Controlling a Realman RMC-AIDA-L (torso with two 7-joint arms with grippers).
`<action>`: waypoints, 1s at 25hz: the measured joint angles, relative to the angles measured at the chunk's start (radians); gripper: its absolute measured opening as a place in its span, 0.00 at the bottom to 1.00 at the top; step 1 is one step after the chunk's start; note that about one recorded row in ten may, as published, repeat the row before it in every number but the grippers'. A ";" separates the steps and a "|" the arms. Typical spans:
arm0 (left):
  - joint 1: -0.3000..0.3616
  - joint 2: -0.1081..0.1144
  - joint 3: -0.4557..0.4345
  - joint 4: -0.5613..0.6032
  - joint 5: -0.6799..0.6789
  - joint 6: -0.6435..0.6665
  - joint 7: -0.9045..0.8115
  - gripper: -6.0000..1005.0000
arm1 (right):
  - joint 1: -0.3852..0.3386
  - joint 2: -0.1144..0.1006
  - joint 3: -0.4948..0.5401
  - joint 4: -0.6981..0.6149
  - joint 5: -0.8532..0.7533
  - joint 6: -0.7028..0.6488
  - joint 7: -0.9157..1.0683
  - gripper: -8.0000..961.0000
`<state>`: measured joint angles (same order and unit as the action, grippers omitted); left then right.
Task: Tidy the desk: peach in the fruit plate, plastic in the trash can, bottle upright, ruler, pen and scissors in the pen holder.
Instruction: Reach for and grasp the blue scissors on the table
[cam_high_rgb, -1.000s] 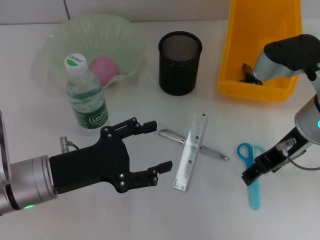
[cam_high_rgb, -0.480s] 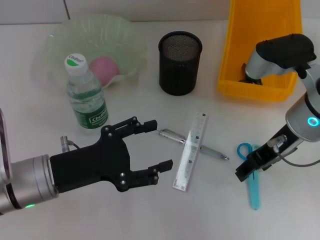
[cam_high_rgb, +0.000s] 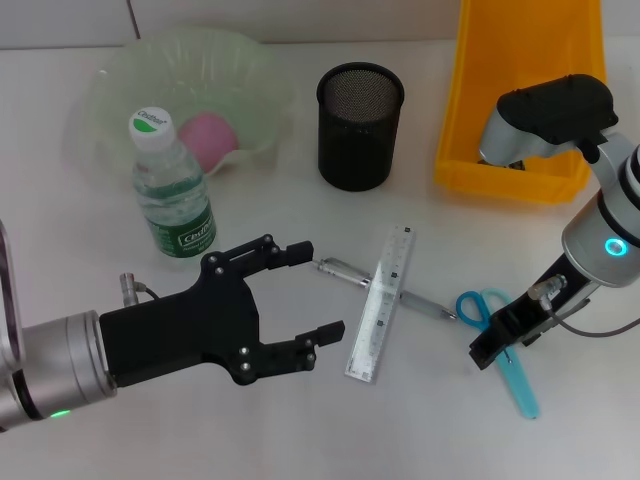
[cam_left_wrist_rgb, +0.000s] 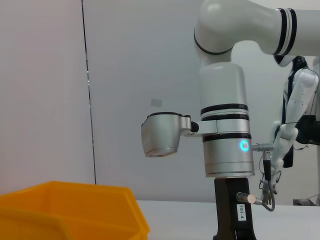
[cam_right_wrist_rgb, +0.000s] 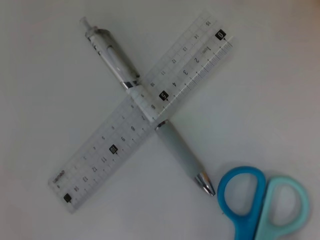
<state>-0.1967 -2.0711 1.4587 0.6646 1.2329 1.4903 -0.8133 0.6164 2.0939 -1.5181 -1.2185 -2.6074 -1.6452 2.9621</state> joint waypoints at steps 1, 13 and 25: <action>0.000 -0.001 0.000 -0.001 0.000 0.000 0.002 0.80 | -0.001 0.000 0.000 0.000 -0.001 0.001 0.000 0.65; 0.000 -0.001 -0.002 -0.003 -0.001 0.001 0.011 0.80 | 0.001 0.000 -0.027 0.005 -0.004 0.004 0.000 0.54; -0.011 -0.003 -0.001 -0.021 -0.001 -0.002 0.011 0.80 | 0.003 0.000 -0.048 0.019 -0.006 0.016 0.000 0.41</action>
<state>-0.2074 -2.0738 1.4572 0.6438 1.2316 1.4887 -0.8021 0.6196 2.0934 -1.5663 -1.1990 -2.6131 -1.6294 2.9619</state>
